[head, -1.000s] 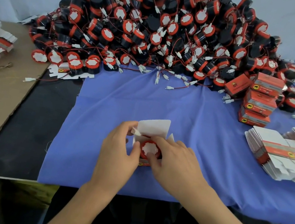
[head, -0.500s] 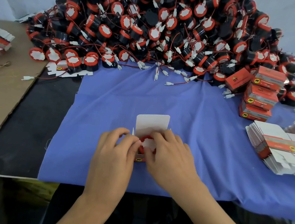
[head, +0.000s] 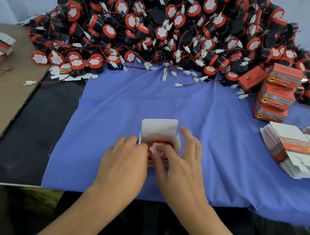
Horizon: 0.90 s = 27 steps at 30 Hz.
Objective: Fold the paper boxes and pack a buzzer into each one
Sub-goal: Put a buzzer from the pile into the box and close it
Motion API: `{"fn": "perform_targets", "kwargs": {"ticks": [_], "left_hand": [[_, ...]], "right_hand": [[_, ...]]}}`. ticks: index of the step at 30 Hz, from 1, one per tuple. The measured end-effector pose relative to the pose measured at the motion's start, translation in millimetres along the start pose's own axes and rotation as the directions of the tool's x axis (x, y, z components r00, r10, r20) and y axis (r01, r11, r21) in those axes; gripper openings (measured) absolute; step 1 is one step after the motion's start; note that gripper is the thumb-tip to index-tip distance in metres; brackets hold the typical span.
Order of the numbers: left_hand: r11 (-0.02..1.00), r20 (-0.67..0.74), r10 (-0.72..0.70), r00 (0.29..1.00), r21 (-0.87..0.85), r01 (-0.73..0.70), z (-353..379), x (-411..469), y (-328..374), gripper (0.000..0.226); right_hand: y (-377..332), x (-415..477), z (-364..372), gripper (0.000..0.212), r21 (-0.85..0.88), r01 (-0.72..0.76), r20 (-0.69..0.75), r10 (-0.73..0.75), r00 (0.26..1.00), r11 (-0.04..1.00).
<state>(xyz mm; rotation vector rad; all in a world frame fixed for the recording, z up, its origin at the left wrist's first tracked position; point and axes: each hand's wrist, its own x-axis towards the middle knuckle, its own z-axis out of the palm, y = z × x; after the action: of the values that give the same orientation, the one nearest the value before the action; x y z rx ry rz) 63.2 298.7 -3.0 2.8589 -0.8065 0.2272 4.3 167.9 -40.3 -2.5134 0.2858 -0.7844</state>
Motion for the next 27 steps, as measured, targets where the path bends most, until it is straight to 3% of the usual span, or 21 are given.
{"fn": "perform_targets", "kwargs": {"ticks": [3, 6, 8, 10, 11, 13, 18, 20, 22, 25, 27], "left_hand": [[0.960, 0.062, -0.119, 0.991, -0.248, 0.131, 0.8, 6.5, 6.5, 0.004], [0.773, 0.101, -0.274, 0.956, -0.569, 0.282, 2.9, 7.1, 8.5, 0.039], [0.481, 0.214, -0.406, 0.888, -0.776, 0.407, 6.8, 10.6, 9.8, 0.060], [0.102, 0.384, -0.469, 0.796, -0.871, 0.480, 12.5, 15.4, 14.7, 0.061], [0.017, 0.413, -0.487, 0.770, -0.877, 0.481, 16.2, 17.5, 17.2, 0.056], [0.046, 0.365, -0.531, 0.764, -0.889, 0.456, 25.9, 20.6, 21.6, 0.048], [0.220, 0.201, -0.458, 0.866, -0.918, 0.330, 34.4, 7.2, 12.4, 0.024], [0.192, 0.193, -0.399, 0.896, -0.938, 0.287, 34.5, 1.9, 3.7, 0.013], [0.189, 0.183, -0.356, 0.916, -0.946, 0.262, 34.5, 1.2, -4.8, 0.019], [0.286, 0.162, -0.331, 0.930, -0.921, 0.263, 37.0, 4.8, -15.2, 0.017], [0.288, 0.176, -0.312, 0.934, -0.919, 0.270, 37.9, 6.6, -19.0, 0.006]], "right_hand": [[1.8, -4.6, -0.3, 0.013, 0.354, -0.223, 0.097, 0.202, 0.975, 0.908], [3.8, -7.2, 3.5, 0.027, 0.484, -0.240, 0.064, 0.240, 0.969, 0.842], [3.6, -9.2, 6.5, 0.036, 0.499, -0.230, 0.043, 0.242, 0.969, 0.836], [5.4, -11.5, 10.3, 0.066, 0.558, -0.271, 0.056, 0.289, 0.956, 0.785], [6.2, -11.9, 10.6, 0.080, 0.586, -0.304, 0.070, 0.328, 0.942, 0.751], [7.9, -11.7, 9.4, 0.082, 0.596, -0.339, 0.083, 0.364, 0.928, 0.728], [11.2, -11.1, 5.6, 0.036, 0.599, -0.339, 0.093, 0.357, 0.929, 0.725], [14.8, -9.1, 6.3, 0.027, 0.648, -0.320, 0.088, 0.350, 0.933, 0.691], [17.8, -7.1, 8.1, 0.015, 0.640, -0.307, 0.063, 0.350, 0.935, 0.704], [19.4, -6.1, 10.5, 0.023, 0.603, -0.340, 0.064, 0.381, 0.922, 0.721], [20.2, -6.3, 10.3, 0.040, 0.633, -0.368, 0.109, 0.392, 0.913, 0.681]]}}
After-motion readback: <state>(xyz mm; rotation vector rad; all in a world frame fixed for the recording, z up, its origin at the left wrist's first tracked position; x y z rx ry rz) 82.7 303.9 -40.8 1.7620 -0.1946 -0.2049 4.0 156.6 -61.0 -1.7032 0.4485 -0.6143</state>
